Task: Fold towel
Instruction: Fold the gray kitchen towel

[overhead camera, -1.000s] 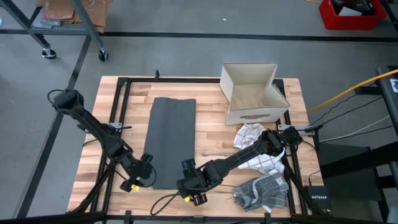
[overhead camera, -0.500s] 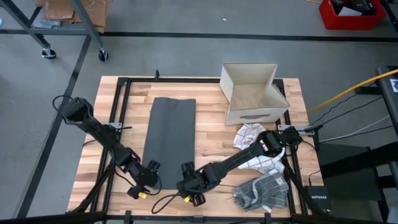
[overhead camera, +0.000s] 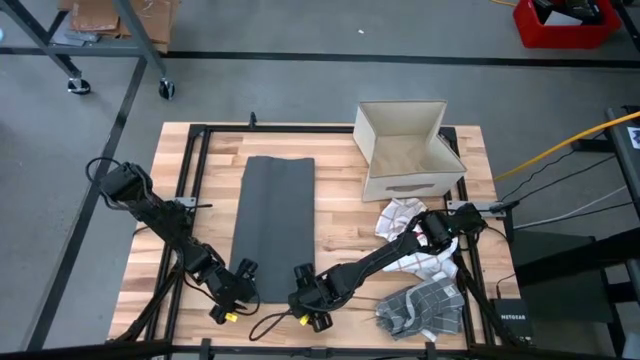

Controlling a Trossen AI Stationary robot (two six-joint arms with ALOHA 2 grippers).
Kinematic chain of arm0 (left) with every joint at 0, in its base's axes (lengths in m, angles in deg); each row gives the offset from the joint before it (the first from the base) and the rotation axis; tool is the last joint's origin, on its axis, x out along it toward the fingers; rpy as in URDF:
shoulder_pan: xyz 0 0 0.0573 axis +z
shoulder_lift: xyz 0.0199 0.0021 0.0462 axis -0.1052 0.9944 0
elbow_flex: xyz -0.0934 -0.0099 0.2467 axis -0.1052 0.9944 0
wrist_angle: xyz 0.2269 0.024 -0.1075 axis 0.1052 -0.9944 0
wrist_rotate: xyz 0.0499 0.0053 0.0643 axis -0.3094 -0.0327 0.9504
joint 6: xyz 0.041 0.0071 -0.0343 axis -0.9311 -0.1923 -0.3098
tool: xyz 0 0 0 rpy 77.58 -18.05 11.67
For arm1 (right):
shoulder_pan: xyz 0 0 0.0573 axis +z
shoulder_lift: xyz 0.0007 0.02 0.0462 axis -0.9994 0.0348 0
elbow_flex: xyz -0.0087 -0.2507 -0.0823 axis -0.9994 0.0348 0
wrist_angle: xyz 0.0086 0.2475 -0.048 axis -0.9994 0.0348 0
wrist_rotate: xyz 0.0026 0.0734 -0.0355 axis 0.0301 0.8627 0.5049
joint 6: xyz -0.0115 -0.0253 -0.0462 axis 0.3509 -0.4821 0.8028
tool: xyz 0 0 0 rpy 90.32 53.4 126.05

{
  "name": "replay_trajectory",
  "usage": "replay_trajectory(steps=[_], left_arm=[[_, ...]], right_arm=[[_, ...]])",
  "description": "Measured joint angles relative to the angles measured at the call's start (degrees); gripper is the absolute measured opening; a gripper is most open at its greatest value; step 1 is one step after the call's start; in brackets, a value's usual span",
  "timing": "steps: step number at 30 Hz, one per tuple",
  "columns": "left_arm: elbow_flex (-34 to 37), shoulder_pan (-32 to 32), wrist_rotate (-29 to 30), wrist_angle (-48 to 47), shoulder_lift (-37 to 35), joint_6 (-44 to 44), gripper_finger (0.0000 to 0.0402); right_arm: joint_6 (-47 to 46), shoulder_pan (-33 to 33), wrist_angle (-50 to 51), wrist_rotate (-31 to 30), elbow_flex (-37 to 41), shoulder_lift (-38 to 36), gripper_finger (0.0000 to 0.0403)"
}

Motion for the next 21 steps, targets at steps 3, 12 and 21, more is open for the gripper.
replay_trajectory(steps=[3, 12, 21], left_arm=[[0.10, -0.12, 2.84, 0.22, 0.06, 1.98, 0.0225], [0.19, -0.11, 5.18, 0.57, 0.15, 6.02, 0.0135], [0.19, -1.53, 2.76, 1.05, -0.03, 12.89, 0.0011]], right_arm=[[-0.34, 0.00, -0.12, 0.38, -0.09, 0.96, 0.0234], [-0.40, 0.06, 0.29, 0.03, -0.78, 1.75, 0.0172], [-4.94, 0.03, -0.10, 2.12, -0.92, 1.93, 0.0013]])
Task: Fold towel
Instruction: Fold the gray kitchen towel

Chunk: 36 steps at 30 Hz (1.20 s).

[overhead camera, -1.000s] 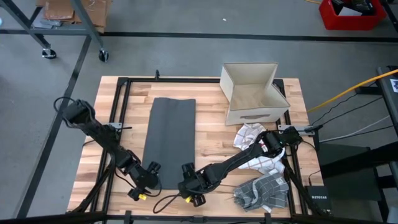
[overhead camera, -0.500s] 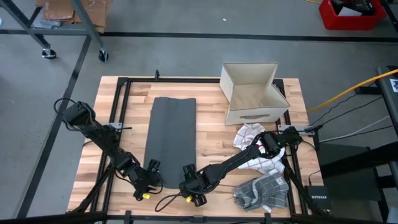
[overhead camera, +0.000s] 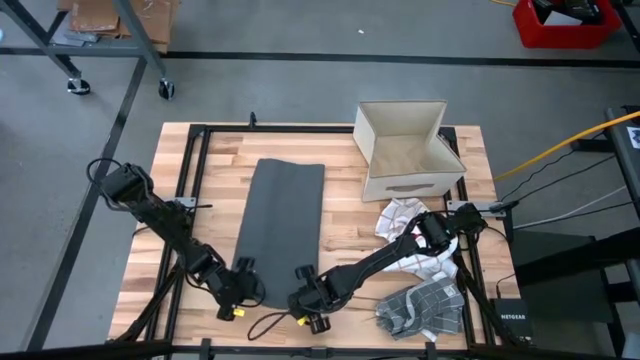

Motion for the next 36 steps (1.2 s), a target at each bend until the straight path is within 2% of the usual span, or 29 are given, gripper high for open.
replay_trajectory(steps=[6, 11, 14, 18, 22, 25, 31, 36], left_arm=[[-2.09, -1.43, -4.94, 0.22, -0.76, 1.17, 0.0006], [-6.20, -2.64, -11.28, 0.04, -1.22, 1.12, 0.0005], [-8.52, -3.51, -14.29, 0.02, -1.25, 1.45, 0.0004], [-11.54, -5.17, -13.75, -4.26, -1.28, 3.51, 0.0003], [-13.50, -6.09, -10.73, -6.73, -1.35, 3.54, 0.0003], [-15.31, -6.14, -8.14, -10.39, -1.35, 2.06, 0.0002], [-19.82, -4.87, -0.34, -26.41, -2.68, 0.56, 0.0002], [-21.57, -3.41, 9.43, -37.26, -5.08, 0.56, 0.0001]], right_arm=[[-4.59, -0.04, 0.38, 4.86, -0.55, -0.66, 0.0018], [-6.46, 1.14, 1.37, 9.31, -6.81, -0.70, 0.0010], [-6.44, 2.68, 3.84, 9.59, -10.77, -0.83, 0.0009], [-6.48, 5.28, 6.38, 7.53, -14.68, -0.85, 0.0006], [-6.34, 7.57, 6.54, 3.43, -16.65, -0.92, 0.0006], [-6.09, 8.05, 7.85, -2.07, -18.38, -0.92, 0.0004], [-6.02, 6.86, 16.92, -12.59, -22.72, -1.01, 0.0006], [-6.02, 4.78, 25.05, -17.09, -24.26, -1.11, 0.0005]])
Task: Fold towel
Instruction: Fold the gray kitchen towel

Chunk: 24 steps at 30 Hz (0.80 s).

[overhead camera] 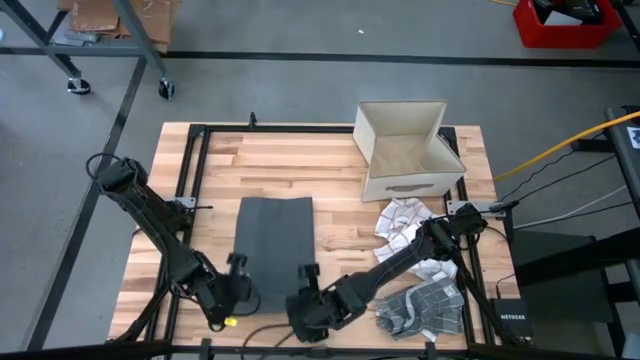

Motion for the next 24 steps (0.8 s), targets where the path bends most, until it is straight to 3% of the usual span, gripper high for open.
replay_trajectory(steps=[7, 24], left_arm=[[0.00, 3.51, 8.23, -10.60, -1.54, 0.97, 0.0001], [3.63, 12.06, 9.86, -11.62, -1.54, -6.69, 0.0016]], right_arm=[[0.04, -4.00, 5.12, -1.74, 0.00, 0.00, 0.0005], [3.43, -13.85, 9.12, 1.88, 0.12, 1.32, 0.0016]])
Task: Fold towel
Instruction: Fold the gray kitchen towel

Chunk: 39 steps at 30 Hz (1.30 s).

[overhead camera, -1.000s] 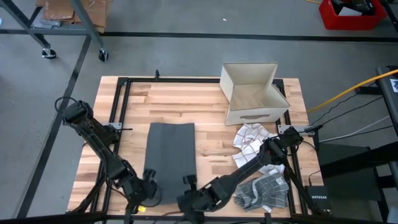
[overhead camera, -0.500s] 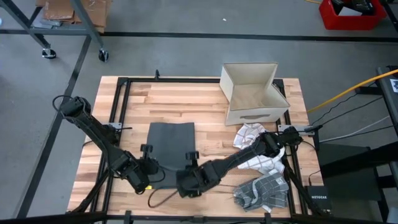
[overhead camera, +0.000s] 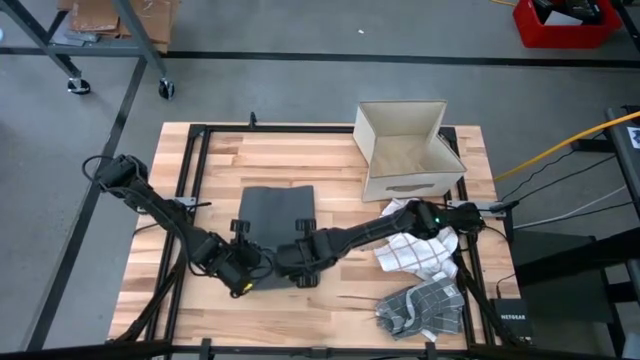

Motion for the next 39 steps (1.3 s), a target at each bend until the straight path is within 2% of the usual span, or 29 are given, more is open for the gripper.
replay_trajectory(steps=[6, 9, 14, 17, 22, 24, 26, 31, 33, 35, 39], left_arm=[[2.39, 3.34, 1.87, 0.04, 0.00, -0.69, 0.0050], [3.41, 4.87, 4.65, -0.16, 0.00, -0.58, 0.0081], [4.54, 7.81, 13.08, -0.11, 0.00, 1.46, 0.0129], [5.19, 9.84, 14.06, -0.59, 0.00, 2.71, 0.0145], [5.19, 11.32, 13.91, -2.48, -0.22, 7.25, 0.0137], [4.80, 11.13, 10.91, -3.02, -0.57, 4.73, 0.0126], [4.41, 10.72, 4.24, -2.82, -0.87, 2.63, 0.0116], [3.84, 8.57, -20.16, -1.84, -0.87, 1.00, 0.0101], [3.84, 7.25, -27.37, -0.86, -0.87, 1.90, 0.0099], [3.84, 5.65, -30.26, -0.10, -0.87, 3.89, 0.0098], [4.21, 2.65, -30.66, 3.05, -0.87, 4.94, 0.0101]], right_arm=[[-0.08, -1.95, 0.76, -0.03, 0.02, 0.02, 0.0031], [-0.49, -2.38, 1.31, -0.35, 0.02, 0.02, 0.0065], [-0.71, -2.72, 0.80, -6.37, 2.00, 0.08, 0.0141], [-0.79, -2.72, 0.51, -8.39, 4.34, 0.08, 0.0181], [-0.76, -2.59, 2.04, -3.86, 6.51, 0.15, 0.0222], [-0.39, -2.54, 2.51, 0.22, 6.59, 0.15, 0.0228], [-0.26, -2.44, 1.97, 5.22, 6.59, 0.15, 0.0229], [-0.44, -2.07, 1.59, 19.03, 6.59, 0.15, 0.0224], [-0.55, -1.46, 0.57, 22.45, 6.59, 0.15, 0.0223], [-0.55, -0.59, -1.05, 23.66, 6.59, 0.15, 0.0223], [0.06, 1.18, -4.67, 22.69, 6.59, 0.15, 0.0223]])
